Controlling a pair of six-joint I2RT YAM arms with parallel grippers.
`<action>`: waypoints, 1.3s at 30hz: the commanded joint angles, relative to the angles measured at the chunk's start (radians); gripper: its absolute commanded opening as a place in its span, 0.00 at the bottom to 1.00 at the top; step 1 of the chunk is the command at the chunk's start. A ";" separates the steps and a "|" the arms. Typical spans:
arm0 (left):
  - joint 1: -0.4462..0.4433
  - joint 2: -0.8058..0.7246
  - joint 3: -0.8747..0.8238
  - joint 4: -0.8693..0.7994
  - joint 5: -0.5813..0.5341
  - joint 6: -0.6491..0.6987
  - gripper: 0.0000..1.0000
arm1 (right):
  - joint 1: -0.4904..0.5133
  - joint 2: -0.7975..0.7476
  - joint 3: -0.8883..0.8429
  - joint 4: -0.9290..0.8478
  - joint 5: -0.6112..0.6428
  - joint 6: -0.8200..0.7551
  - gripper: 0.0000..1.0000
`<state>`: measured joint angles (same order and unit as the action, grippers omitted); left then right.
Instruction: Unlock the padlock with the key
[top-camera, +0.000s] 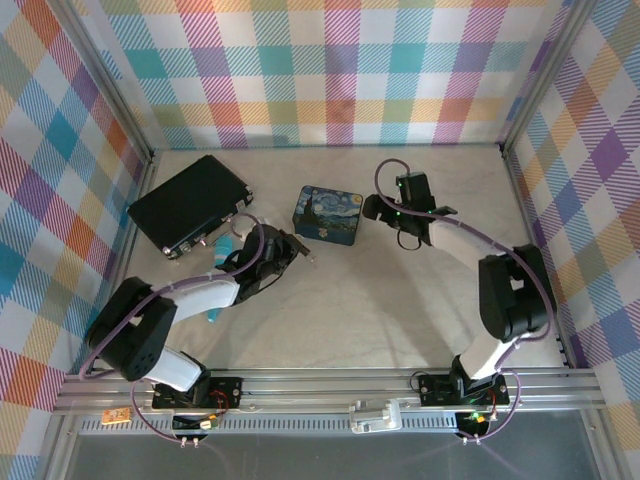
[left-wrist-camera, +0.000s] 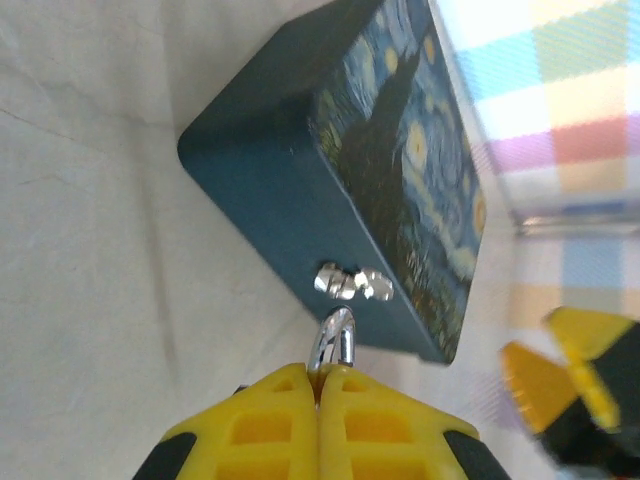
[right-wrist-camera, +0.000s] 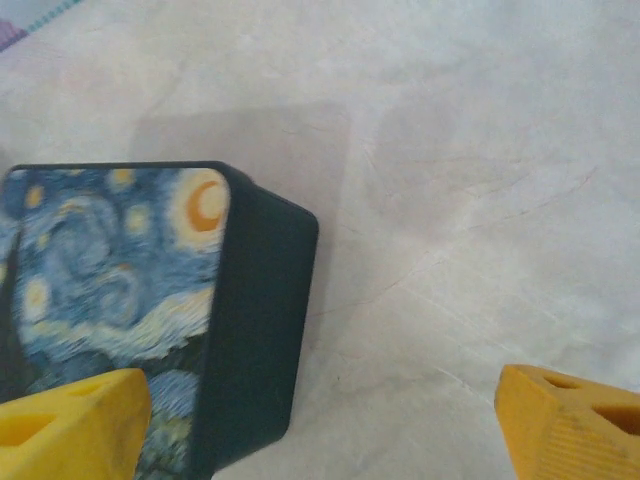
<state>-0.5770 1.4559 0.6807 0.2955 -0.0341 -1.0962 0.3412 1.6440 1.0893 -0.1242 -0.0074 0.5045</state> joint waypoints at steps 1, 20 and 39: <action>0.007 -0.066 0.095 -0.382 0.062 0.179 0.00 | -0.004 -0.091 -0.036 -0.097 0.015 -0.125 0.92; -0.123 -0.004 0.087 -0.598 -0.022 0.245 0.14 | -0.019 -0.319 -0.221 -0.120 0.208 -0.135 0.99; 0.007 -0.259 0.231 -0.763 -0.607 0.563 1.00 | -0.255 -0.195 -0.442 0.343 0.350 -0.372 0.99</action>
<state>-0.6254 1.2339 0.9035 -0.4427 -0.4446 -0.6746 0.0956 1.4071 0.6945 0.0189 0.3443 0.1925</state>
